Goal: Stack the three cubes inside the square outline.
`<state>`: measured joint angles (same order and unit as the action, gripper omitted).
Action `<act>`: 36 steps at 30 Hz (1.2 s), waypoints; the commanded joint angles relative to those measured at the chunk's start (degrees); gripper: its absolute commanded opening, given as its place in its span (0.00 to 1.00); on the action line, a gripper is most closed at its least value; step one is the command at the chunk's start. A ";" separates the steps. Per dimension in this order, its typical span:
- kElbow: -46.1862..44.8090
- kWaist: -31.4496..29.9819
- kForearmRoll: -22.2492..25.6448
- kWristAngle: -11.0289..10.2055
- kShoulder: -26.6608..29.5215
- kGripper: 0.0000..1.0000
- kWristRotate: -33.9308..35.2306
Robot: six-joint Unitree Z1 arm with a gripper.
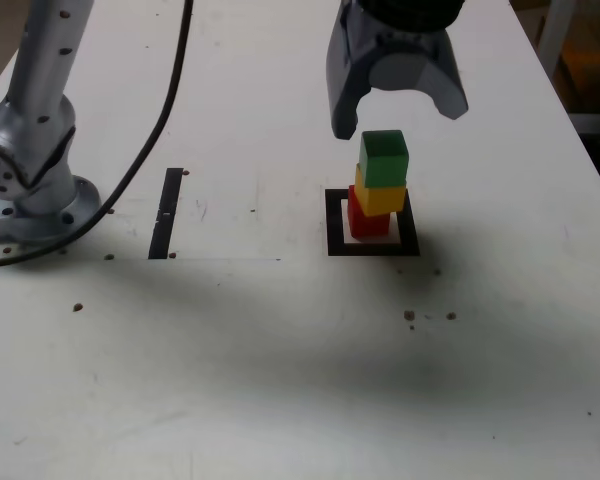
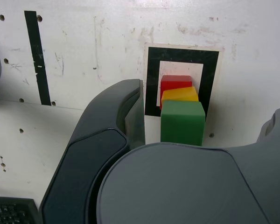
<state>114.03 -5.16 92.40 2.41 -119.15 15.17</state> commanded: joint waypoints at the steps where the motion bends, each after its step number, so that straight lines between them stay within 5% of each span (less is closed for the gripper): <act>1: -0.66 -0.59 0.89 -0.10 2.99 1.00 -0.05; 7: -9.79 -2.55 1.03 -1.16 15.66 1.00 0.05; 12: -28.89 -2.76 -0.12 -1.07 30.99 1.00 0.13; 14: -32.86 -2.60 -0.76 -1.20 33.01 1.00 -0.23; 19: -42.85 -2.09 -5.05 -0.24 34.40 1.00 -1.66; 26: -57.41 -2.04 -19.68 4.04 33.61 1.00 -3.84; 36: -60.05 -2.83 -21.64 5.30 28.26 1.00 -4.42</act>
<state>54.43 -7.80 70.65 7.50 -90.25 10.89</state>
